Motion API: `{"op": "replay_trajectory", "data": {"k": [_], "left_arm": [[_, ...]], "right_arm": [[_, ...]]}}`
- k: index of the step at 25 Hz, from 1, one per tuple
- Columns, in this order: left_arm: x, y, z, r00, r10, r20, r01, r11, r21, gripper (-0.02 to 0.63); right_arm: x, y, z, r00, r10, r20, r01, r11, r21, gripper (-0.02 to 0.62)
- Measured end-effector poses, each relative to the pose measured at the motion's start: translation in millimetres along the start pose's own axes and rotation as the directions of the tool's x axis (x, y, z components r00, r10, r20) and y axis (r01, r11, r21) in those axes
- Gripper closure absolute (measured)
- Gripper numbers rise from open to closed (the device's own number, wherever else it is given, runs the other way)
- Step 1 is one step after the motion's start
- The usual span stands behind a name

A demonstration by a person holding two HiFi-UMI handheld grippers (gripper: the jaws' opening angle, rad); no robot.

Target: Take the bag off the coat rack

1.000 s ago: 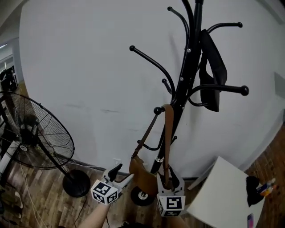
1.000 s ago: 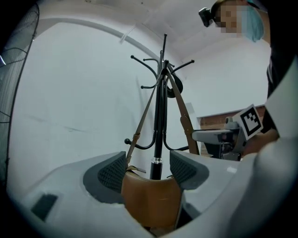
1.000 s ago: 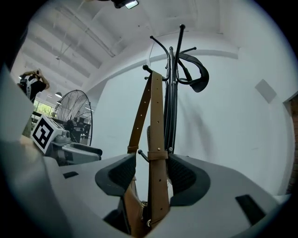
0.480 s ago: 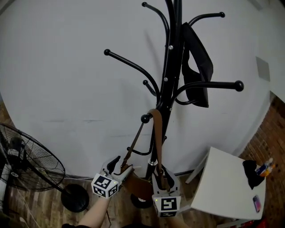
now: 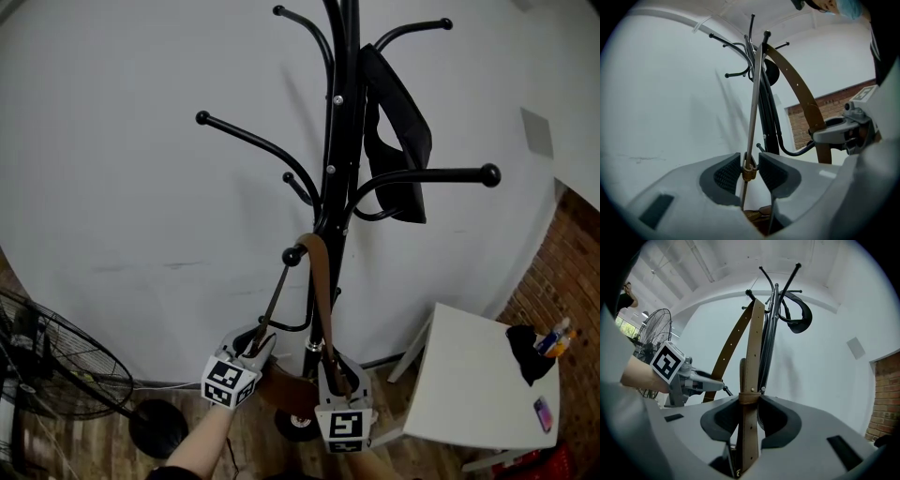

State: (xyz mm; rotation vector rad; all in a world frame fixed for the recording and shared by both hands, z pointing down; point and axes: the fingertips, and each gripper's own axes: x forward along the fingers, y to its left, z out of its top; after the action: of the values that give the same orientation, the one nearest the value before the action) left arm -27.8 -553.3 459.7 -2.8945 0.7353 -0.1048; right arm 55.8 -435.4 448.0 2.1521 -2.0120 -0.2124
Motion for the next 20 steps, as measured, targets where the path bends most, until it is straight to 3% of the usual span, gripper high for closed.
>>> {"op": "replay_trajectory", "data": {"k": [2,10,20], "left_arm": [[1,-1,-2,1.000,0.009,-0.003,-0.009,1.000,0.007,0.551],[-2,-5,-2,1.000,0.009,-0.010,-0.010,0.999,-0.037,0.574],[-20,-9,-1,0.997,0.066,-0.046,-0.070,0.994,-0.086,0.577]], "right_arm": [[1,-4,0,1.000,-0.002,0.004,0.002,1.000,0.002,0.494],[-1,-5,2,0.998,0.058,0.018,-0.059,0.998,0.021,0.532],[-9,-3,6,0.988,0.153,0.014,-0.153,0.985,0.078,0.537]]}}
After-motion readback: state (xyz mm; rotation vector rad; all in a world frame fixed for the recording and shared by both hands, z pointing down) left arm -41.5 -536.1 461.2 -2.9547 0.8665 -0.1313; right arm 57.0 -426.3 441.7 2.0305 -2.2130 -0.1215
